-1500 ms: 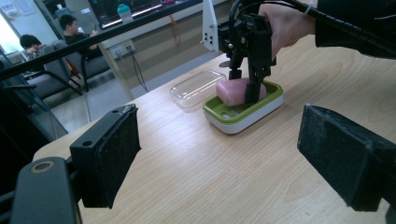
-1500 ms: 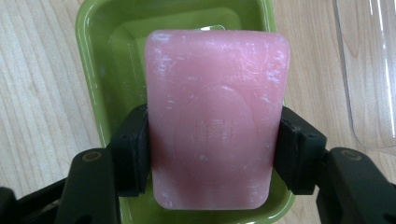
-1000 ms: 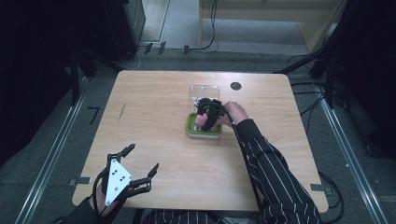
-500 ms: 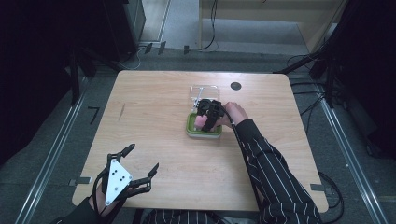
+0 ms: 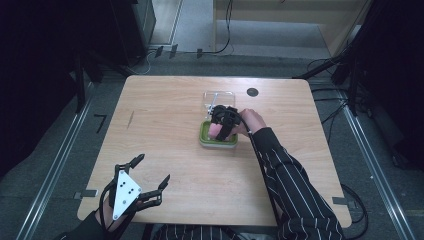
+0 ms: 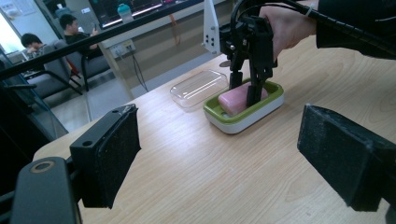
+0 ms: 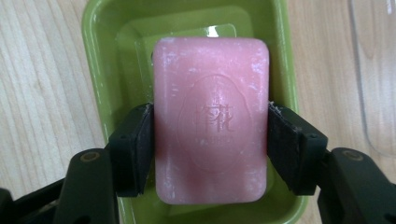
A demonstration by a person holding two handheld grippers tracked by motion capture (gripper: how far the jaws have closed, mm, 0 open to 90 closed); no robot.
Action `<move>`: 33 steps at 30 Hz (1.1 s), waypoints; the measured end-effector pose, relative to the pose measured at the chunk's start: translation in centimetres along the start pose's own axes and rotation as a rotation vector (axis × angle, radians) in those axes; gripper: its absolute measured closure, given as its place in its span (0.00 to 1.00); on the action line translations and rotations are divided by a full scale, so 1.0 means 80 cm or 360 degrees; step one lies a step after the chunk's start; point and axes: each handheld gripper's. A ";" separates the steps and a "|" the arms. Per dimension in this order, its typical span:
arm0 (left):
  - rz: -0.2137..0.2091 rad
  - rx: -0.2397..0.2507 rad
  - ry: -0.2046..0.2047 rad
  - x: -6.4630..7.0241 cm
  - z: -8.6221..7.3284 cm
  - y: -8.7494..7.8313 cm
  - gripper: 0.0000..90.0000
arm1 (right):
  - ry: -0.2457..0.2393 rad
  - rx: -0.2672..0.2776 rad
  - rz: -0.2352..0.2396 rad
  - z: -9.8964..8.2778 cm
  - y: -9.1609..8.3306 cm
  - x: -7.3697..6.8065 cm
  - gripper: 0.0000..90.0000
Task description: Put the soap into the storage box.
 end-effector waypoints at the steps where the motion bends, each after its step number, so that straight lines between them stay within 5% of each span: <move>1: 0.0000 0.0001 0.0001 0.000 0.000 0.000 0.15 | -0.0006 0.0004 -0.0003 0.000 -0.001 0.000 0.42; 15: -0.0007 0.0007 0.0011 0.001 0.001 0.001 0.15 | 0.0044 -0.0012 -0.0080 -0.002 -0.024 -0.012 0.33; 24: -0.0015 0.0020 0.0014 0.002 0.002 0.003 0.15 | 0.0157 -0.0098 -0.0139 -0.012 -0.039 -0.019 0.18; 33: -0.0017 0.0021 0.0020 0.002 0.003 0.004 0.15 | 0.0210 -0.0110 -0.0166 -0.025 -0.058 -0.031 0.15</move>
Point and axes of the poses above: each handheld gripper's, and its own axes: y roughly forward along the jaws, z roughly out of its top, x roughly to its right, and after that the axes turned 14 degrees about y, right-handed
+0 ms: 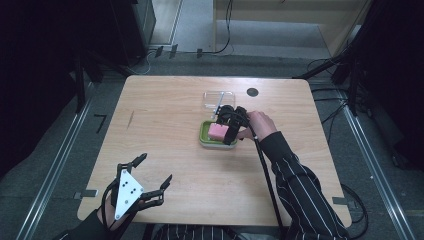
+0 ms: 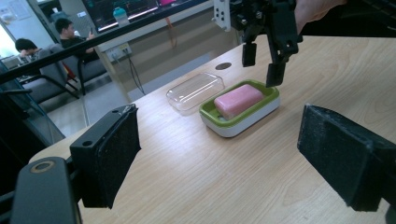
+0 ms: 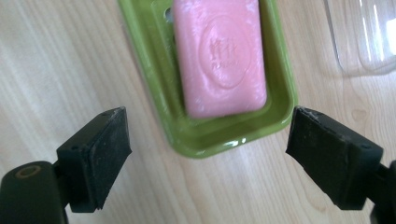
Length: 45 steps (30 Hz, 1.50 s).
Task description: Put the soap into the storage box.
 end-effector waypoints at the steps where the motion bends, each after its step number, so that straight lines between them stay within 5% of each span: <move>1: 0.0000 0.0000 0.0000 0.000 0.000 0.000 0.15 | 0.0004 -0.0007 -0.0002 -0.002 -0.002 -0.002 0.15; 24: -0.0005 -0.0007 -0.0008 0.001 0.001 0.001 0.15 | 0.0176 -0.0121 -0.0097 -0.083 -0.021 -0.024 0.11; 32: -0.0008 -0.0013 -0.0005 0.001 0.001 0.001 0.15 | 0.0277 -0.0148 -0.0094 -0.119 -0.021 -0.026 0.11; 33: -0.0009 -0.0012 -0.0003 0.001 0.001 0.001 0.15 | 0.0303 -0.0139 -0.0044 -0.131 -0.021 -0.029 0.11; 45: -0.0008 -0.0011 -0.0002 0.001 0.002 0.003 0.15 | 0.0362 -0.0088 -0.0013 -0.184 -0.022 -0.046 0.09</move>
Point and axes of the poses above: each handheld gripper's, and its own axes: y roughly forward along the jaws, z roughly out of its top, x roughly to its right, and after that the axes turned 14 degrees about y, right-handed
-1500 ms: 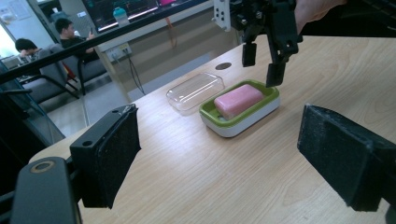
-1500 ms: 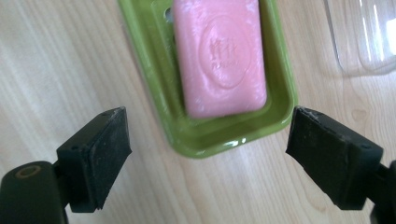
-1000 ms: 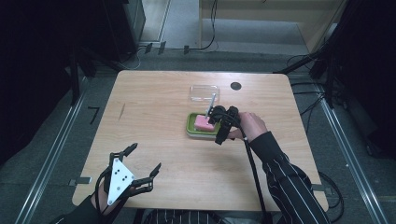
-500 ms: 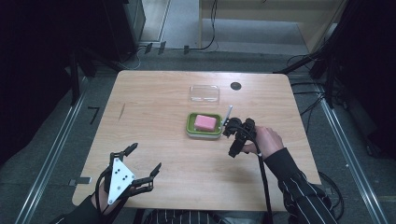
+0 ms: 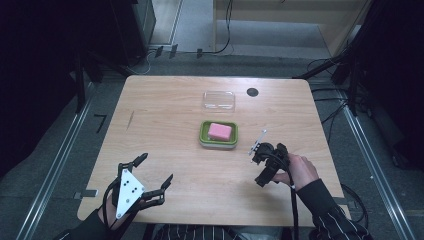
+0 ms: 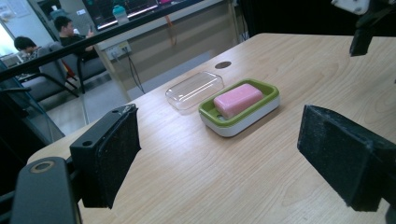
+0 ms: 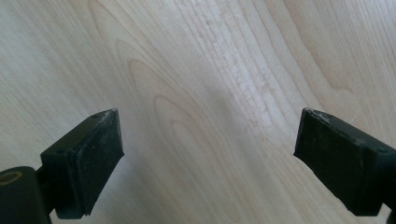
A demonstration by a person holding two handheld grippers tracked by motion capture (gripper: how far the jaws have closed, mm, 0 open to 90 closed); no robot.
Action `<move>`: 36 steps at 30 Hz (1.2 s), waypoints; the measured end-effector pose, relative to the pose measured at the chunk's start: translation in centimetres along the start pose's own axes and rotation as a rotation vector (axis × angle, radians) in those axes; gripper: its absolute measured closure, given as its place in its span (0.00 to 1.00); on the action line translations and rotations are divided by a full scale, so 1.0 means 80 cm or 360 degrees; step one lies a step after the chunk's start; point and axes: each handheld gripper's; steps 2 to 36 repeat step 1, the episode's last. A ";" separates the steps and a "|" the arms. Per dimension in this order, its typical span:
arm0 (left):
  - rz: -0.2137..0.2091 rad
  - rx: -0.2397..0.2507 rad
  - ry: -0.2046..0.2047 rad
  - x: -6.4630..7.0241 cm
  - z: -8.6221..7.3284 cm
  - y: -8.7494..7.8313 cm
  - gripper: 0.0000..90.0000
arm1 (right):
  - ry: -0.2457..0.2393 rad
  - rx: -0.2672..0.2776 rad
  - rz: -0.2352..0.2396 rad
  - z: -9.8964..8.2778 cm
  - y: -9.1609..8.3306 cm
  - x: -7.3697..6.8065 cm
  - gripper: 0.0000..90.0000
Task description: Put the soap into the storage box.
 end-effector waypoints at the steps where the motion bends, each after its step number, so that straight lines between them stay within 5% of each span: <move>1: 0.0000 -0.0002 0.0001 0.000 0.000 0.000 0.15 | 0.0004 0.0040 0.0029 -0.010 -0.003 -0.001 0.09; 36: 0.0000 -0.0002 0.0001 0.000 0.000 0.000 0.15 | 0.0004 0.0040 0.0029 -0.010 -0.003 -0.001 0.09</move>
Point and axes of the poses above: each handheld gripper's, and its own axes: y roughly forward along the jaws, z roughly out of its top, x roughly to its right, and after that the axes turned 14 degrees about y, right-handed
